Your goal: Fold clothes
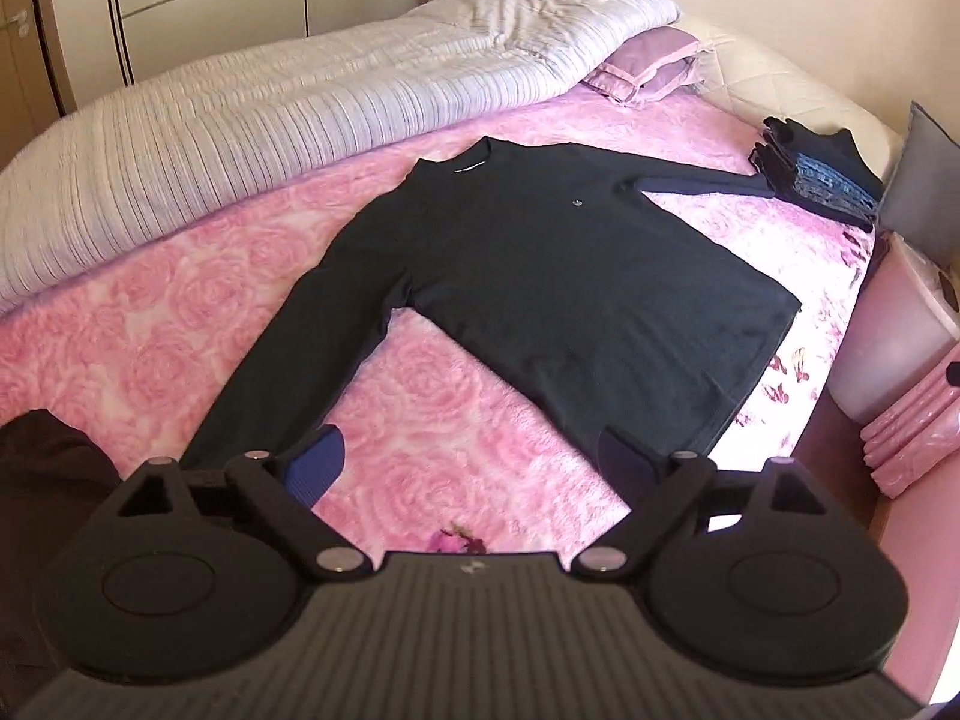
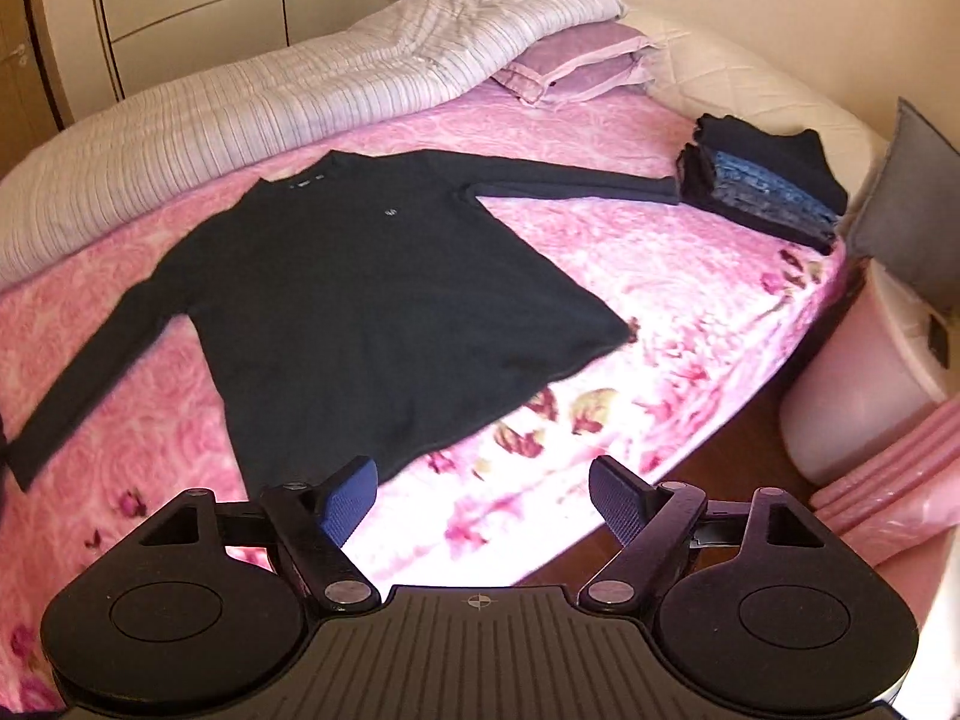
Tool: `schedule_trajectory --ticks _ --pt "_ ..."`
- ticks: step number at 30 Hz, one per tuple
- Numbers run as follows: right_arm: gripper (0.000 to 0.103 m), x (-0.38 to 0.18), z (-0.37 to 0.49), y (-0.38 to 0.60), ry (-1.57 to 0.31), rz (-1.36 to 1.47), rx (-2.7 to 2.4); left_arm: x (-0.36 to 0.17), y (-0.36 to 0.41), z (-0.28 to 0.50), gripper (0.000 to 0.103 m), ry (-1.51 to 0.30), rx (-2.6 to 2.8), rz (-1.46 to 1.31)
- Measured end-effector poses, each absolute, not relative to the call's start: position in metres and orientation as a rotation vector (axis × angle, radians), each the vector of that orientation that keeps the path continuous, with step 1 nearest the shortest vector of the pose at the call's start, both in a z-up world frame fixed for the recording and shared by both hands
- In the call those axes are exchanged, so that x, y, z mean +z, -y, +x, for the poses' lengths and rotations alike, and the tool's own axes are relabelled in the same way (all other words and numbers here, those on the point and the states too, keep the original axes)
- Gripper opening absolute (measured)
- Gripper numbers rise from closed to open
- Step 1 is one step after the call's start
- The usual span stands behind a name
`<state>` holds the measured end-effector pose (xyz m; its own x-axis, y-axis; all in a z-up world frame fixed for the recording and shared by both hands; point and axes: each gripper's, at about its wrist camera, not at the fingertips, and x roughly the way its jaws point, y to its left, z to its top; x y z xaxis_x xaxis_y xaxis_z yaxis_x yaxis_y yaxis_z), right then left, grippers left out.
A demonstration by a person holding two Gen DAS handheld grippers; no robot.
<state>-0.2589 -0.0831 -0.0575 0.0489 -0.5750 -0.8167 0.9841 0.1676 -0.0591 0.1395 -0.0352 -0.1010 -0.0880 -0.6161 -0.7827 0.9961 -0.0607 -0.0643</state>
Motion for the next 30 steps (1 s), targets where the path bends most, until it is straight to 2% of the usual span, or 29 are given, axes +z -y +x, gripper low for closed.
schedule_trajectory --ticks 16,30 --pt "0.082 -0.055 -0.202 0.067 -0.91 0.495 -1.161 -0.084 0.038 0.156 0.089 -0.671 -1.523 0.694" --pt "0.082 -0.075 -0.152 0.065 -0.924 0.458 -0.987 -0.097 -0.007 0.197 0.089 -0.689 -1.382 0.705"
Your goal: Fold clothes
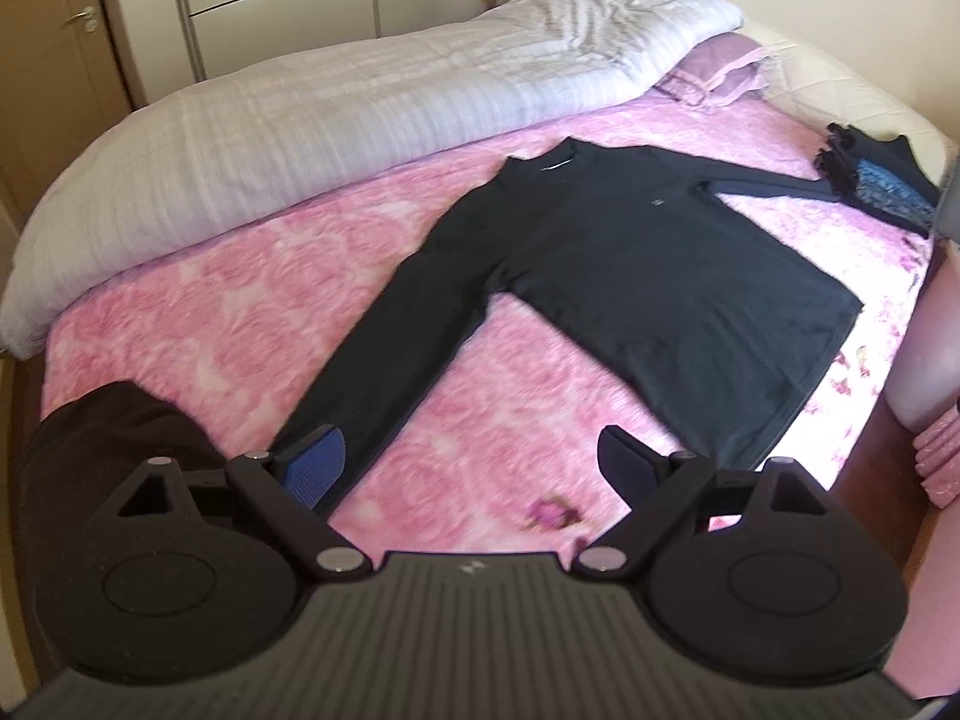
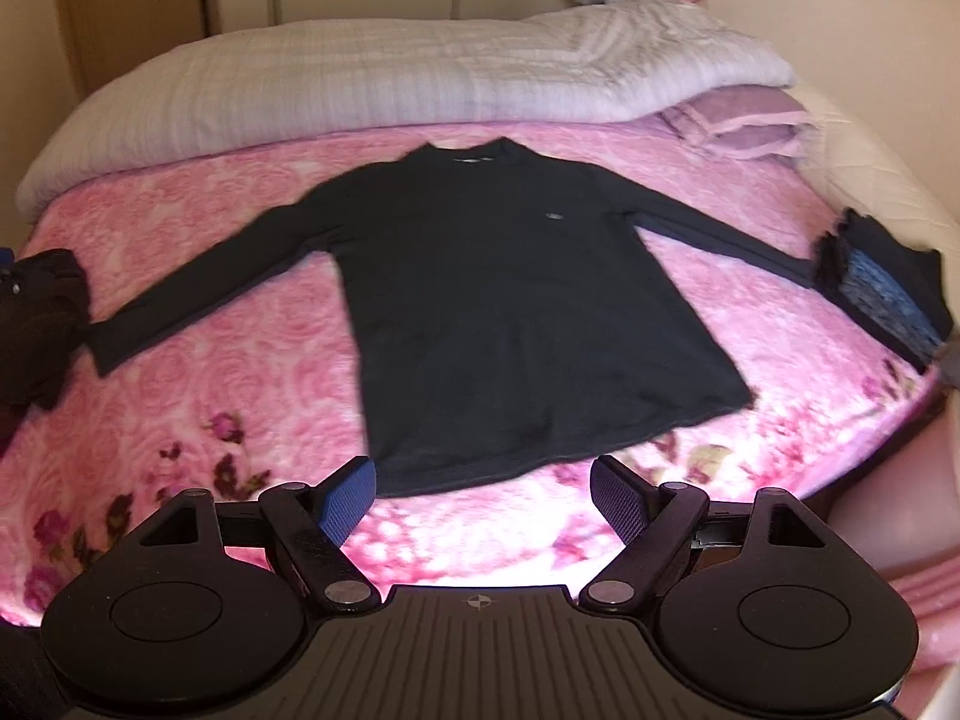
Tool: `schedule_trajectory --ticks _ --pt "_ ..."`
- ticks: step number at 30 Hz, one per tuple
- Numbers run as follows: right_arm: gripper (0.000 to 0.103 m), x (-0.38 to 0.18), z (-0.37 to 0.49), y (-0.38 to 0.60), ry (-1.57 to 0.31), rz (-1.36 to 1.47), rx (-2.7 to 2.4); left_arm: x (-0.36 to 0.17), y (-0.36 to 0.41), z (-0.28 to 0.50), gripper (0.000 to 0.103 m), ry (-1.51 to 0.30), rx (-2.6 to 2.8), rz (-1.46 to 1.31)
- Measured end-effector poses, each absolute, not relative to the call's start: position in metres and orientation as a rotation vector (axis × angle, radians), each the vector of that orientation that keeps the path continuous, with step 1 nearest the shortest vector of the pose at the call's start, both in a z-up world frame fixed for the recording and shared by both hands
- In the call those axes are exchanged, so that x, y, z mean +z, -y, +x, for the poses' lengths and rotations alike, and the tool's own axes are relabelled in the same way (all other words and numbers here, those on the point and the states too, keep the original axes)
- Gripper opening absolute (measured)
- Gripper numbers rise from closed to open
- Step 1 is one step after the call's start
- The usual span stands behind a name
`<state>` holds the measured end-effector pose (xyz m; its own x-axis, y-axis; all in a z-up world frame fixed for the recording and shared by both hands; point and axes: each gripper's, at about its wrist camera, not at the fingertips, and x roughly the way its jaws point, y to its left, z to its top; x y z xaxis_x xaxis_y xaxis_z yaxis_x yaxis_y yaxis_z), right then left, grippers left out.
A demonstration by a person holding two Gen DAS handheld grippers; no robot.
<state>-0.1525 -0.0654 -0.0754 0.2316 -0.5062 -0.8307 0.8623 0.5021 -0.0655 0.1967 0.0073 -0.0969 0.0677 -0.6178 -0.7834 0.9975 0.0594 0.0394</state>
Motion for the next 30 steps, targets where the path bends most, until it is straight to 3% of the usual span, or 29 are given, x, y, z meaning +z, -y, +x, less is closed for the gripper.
schedule_trajectory --ticks 6,13,15,21,30 --pt "0.082 -0.1 -0.083 0.059 -0.951 0.351 -0.74 -0.111 -0.057 0.237 0.089 -0.637 -1.252 0.787" --pt "0.08 -0.144 0.036 0.048 -0.988 0.047 -0.387 -0.139 -0.075 0.314 0.089 -0.698 -1.121 0.788" --pt "0.067 -0.162 0.07 0.049 -0.993 -0.029 -0.305 -0.147 -0.07 0.336 0.089 -0.715 -1.102 0.782" --pt "0.047 -0.236 0.172 0.053 -1.006 -0.164 -0.144 -0.169 -0.048 0.393 0.089 -0.741 -1.076 0.743" --pt "0.046 -0.349 0.273 0.032 -1.096 -0.57 0.054 -0.207 -0.056 0.441 0.089 -0.859 -0.987 0.6"
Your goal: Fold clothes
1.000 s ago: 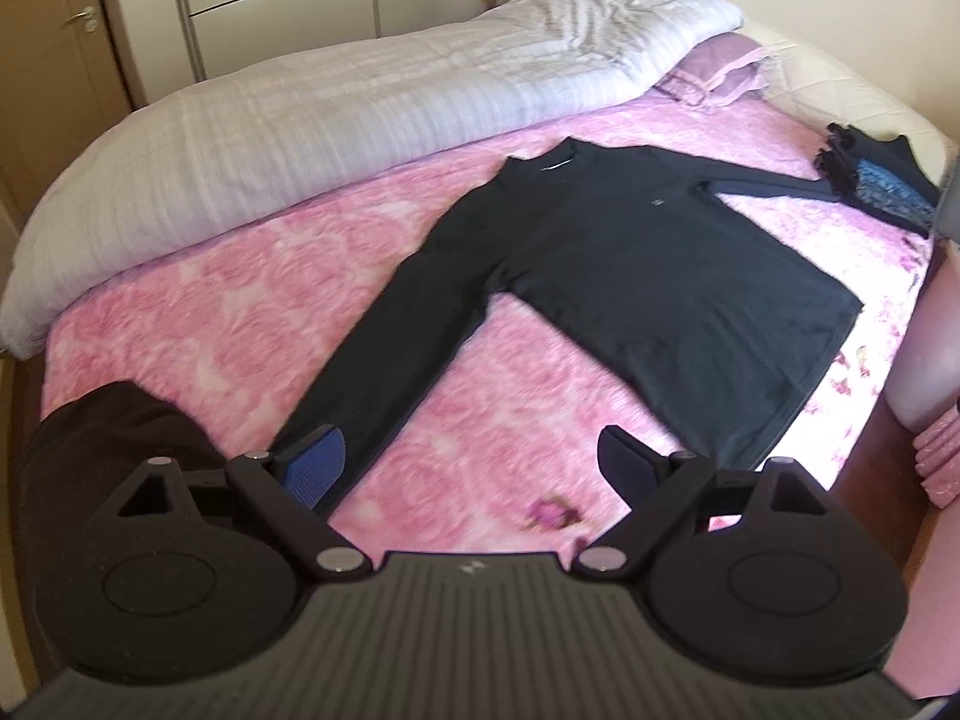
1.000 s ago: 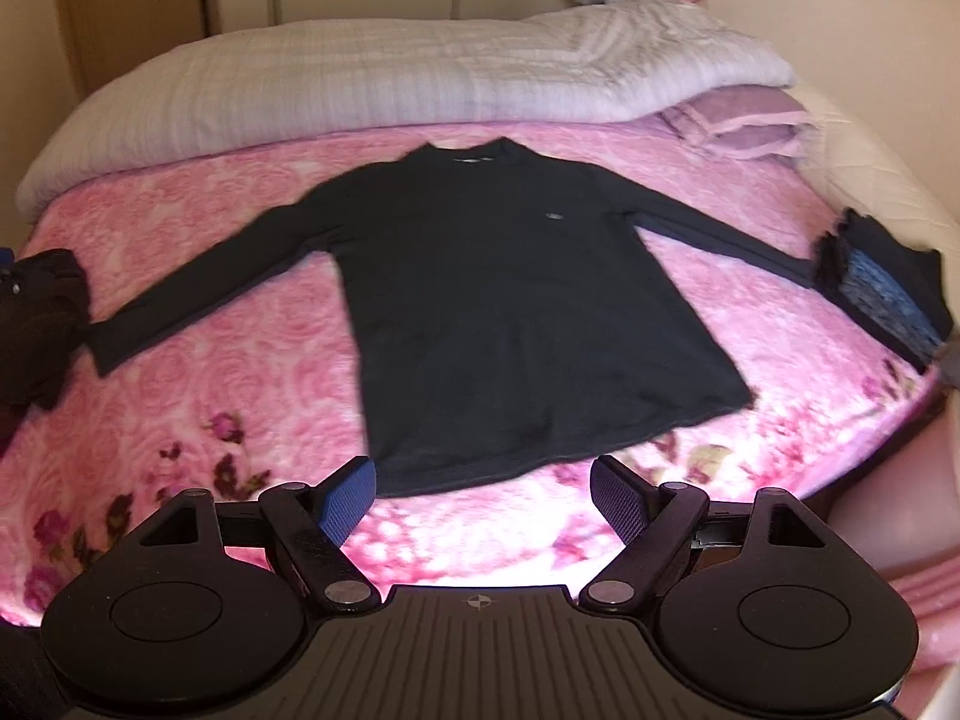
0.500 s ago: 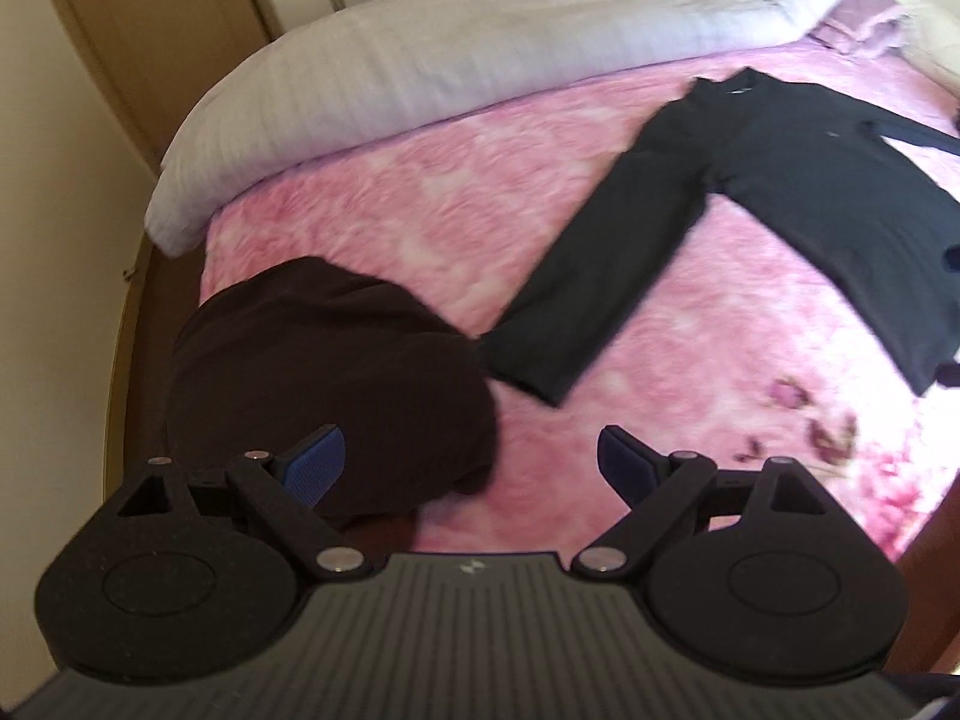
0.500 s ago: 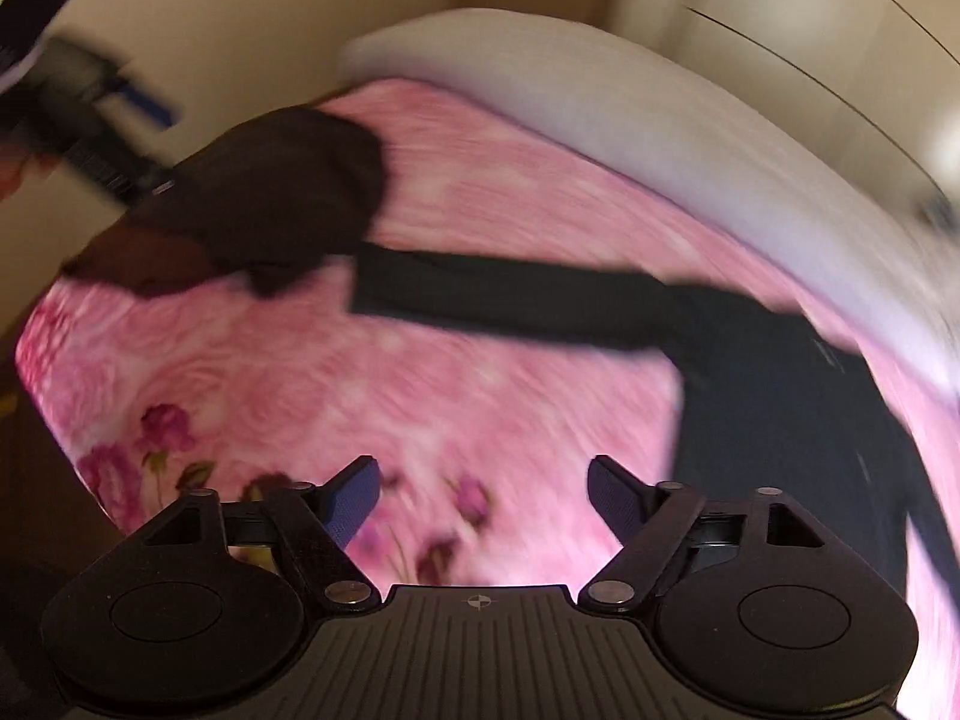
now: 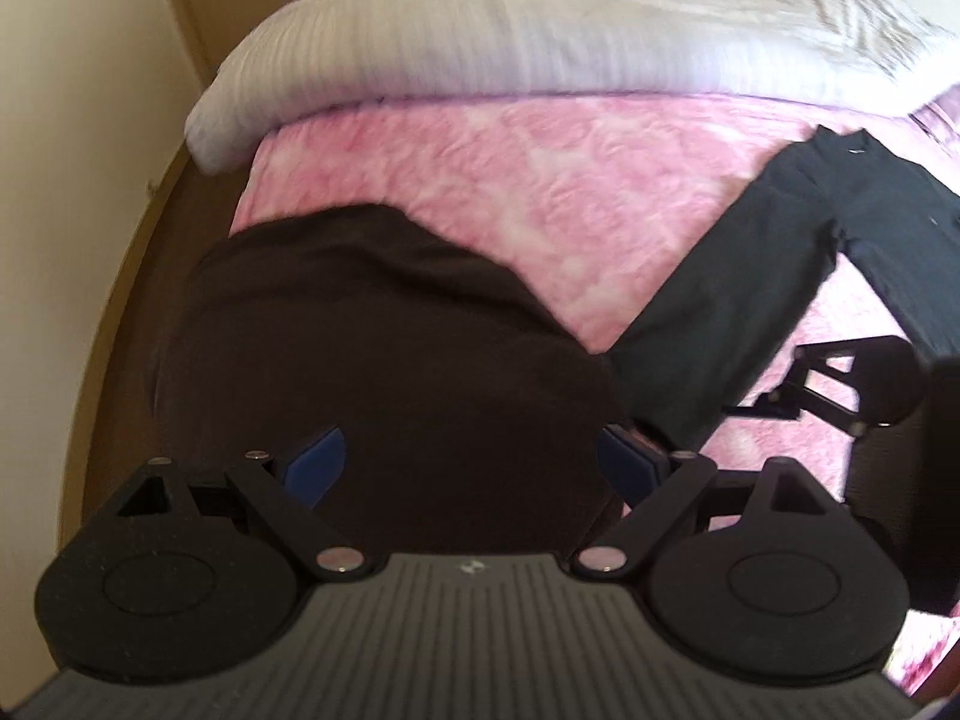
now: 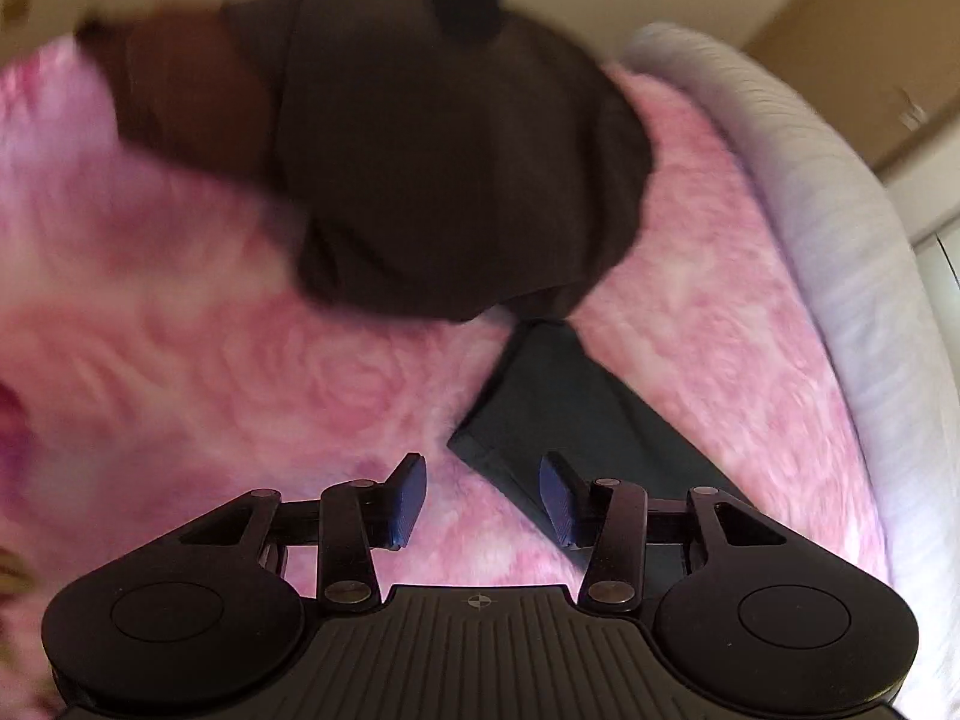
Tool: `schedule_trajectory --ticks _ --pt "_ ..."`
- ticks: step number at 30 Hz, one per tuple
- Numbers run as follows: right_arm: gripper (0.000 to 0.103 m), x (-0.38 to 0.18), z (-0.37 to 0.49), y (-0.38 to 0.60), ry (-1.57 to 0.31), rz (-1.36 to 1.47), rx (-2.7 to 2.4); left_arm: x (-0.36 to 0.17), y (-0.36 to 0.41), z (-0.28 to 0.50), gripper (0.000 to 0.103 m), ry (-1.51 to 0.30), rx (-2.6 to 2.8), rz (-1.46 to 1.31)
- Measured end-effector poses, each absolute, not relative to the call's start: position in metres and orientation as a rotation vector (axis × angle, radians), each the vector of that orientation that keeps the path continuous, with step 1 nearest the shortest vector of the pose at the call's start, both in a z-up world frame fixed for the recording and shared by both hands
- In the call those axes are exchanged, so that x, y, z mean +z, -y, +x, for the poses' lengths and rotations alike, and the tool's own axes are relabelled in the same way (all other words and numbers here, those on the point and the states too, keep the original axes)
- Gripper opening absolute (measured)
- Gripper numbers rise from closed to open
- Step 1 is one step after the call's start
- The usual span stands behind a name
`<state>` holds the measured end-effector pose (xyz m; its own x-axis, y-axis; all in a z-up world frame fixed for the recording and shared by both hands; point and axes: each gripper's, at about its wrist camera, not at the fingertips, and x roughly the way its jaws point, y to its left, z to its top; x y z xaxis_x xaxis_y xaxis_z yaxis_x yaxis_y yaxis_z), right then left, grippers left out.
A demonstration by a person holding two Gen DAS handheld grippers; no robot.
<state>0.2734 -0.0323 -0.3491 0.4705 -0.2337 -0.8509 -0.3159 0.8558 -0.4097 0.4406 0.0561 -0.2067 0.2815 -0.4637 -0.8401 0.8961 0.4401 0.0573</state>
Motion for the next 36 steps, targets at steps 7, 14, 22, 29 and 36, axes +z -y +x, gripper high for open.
schedule_trajectory --ticks 7,14,22,29,36 --pt "0.037 -0.373 0.292 0.05 -1.1 -0.651 0.11 -0.22 -0.076 0.453 0.089 -0.922 -0.936 0.575" --pt "0.009 -0.316 0.293 0.096 -1.002 -0.455 0.033 -0.212 -0.064 0.455 0.089 -0.901 -0.963 0.561" --pt "0.009 -0.159 0.239 0.256 -0.647 -0.054 -0.288 -0.197 0.005 0.425 0.089 -0.844 -1.082 0.571" --pt "0.009 -0.088 0.073 0.443 -0.312 0.216 -0.855 -0.19 0.087 0.354 0.089 -0.796 -1.161 0.541" --pt "0.009 -0.243 -0.08 0.582 -0.464 0.711 -1.078 -0.227 0.175 0.228 0.089 -0.795 -1.177 0.617"
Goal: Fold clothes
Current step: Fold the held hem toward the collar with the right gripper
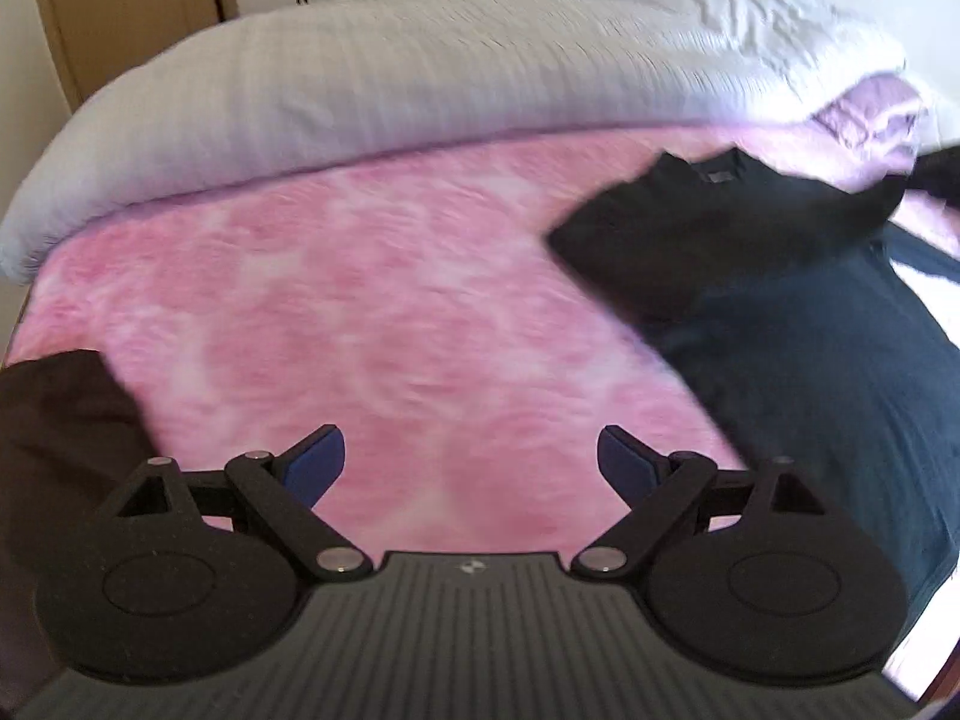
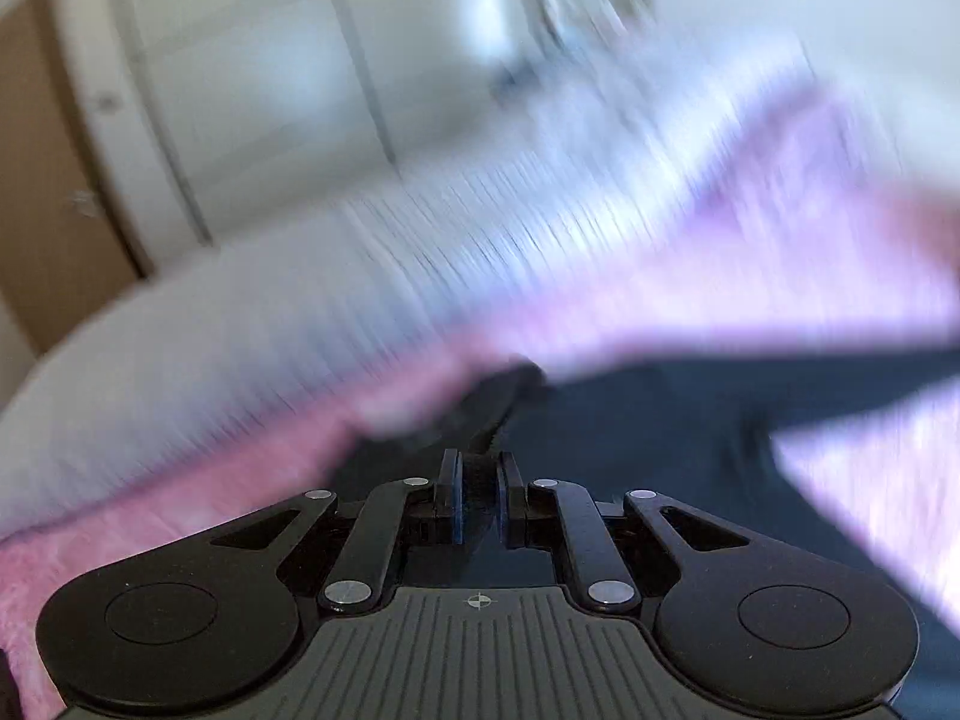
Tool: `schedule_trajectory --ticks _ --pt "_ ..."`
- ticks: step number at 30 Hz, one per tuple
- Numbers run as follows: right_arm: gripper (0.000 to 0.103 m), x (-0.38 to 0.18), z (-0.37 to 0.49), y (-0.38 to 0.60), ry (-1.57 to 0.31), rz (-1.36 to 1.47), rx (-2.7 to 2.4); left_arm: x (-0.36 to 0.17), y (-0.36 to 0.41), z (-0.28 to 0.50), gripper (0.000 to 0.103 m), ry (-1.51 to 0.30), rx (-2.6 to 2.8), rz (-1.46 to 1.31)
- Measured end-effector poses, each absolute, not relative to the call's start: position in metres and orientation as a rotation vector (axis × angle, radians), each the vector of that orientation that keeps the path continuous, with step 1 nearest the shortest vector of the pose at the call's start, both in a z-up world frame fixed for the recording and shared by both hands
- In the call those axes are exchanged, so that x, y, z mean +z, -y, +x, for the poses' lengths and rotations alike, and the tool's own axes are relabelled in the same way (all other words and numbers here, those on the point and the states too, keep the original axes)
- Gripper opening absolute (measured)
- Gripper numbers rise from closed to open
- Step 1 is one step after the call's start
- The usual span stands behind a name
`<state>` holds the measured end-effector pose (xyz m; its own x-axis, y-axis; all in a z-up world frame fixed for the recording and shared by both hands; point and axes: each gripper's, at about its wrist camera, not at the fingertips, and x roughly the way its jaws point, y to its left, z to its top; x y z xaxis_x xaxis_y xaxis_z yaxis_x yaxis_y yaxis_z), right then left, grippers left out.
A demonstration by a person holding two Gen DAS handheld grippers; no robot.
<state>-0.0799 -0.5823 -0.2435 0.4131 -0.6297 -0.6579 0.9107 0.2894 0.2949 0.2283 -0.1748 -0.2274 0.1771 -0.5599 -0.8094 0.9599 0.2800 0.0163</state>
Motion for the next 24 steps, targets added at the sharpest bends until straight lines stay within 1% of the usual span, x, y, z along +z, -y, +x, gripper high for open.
schedule_trajectory --ticks 1,4,6,8,11,13,14,17,20,22,23,24 --pt "0.009 -0.263 -0.09 0.593 -0.487 0.757 -1.067 -0.236 0.19 0.208 0.089 -0.805 -1.178 0.636" --pt "0.009 -0.298 -0.104 0.611 -0.536 0.826 -0.987 -0.263 0.233 0.158 0.089 -0.824 -1.201 0.717" --pt "0.009 -0.303 -0.103 0.617 -0.551 0.832 -0.912 -0.276 0.256 0.135 0.089 -0.818 -1.208 0.762" --pt "0.009 -0.296 -0.098 0.628 -0.536 0.84 -0.828 -0.283 0.277 0.116 0.089 -0.806 -1.212 0.791" --pt "0.009 -0.263 -0.124 0.626 -0.417 0.766 -0.798 -0.286 0.299 0.101 0.089 -0.773 -1.228 0.818" --pt "0.009 -0.258 -0.156 0.628 -0.355 0.778 -0.873 -0.292 0.311 0.098 0.089 -0.736 -1.234 0.849" --pt "0.009 -0.265 -0.17 0.631 -0.359 0.81 -0.909 -0.298 0.317 0.097 0.089 -0.712 -1.234 0.873" --pt "0.009 -0.307 -0.198 0.64 -0.461 0.913 -0.969 -0.32 0.335 0.1 0.088 -0.659 -1.212 0.946" --pt "0.009 -0.335 -0.205 0.641 -0.526 0.934 -0.96 -0.339 0.352 0.104 0.084 -0.628 -1.21 0.977" --pt "0.009 -0.344 -0.202 0.64 -0.552 0.924 -0.95 -0.346 0.36 0.104 0.079 -0.583 -1.22 1.001" --pt "0.009 -0.346 -0.201 0.637 -0.564 0.92 -0.946 -0.348 0.364 0.104 0.076 -0.57 -1.228 1.001" --pt "0.009 -0.346 -0.201 0.634 -0.573 0.916 -0.943 -0.349 0.366 0.106 0.068 -0.557 -1.238 0.995"
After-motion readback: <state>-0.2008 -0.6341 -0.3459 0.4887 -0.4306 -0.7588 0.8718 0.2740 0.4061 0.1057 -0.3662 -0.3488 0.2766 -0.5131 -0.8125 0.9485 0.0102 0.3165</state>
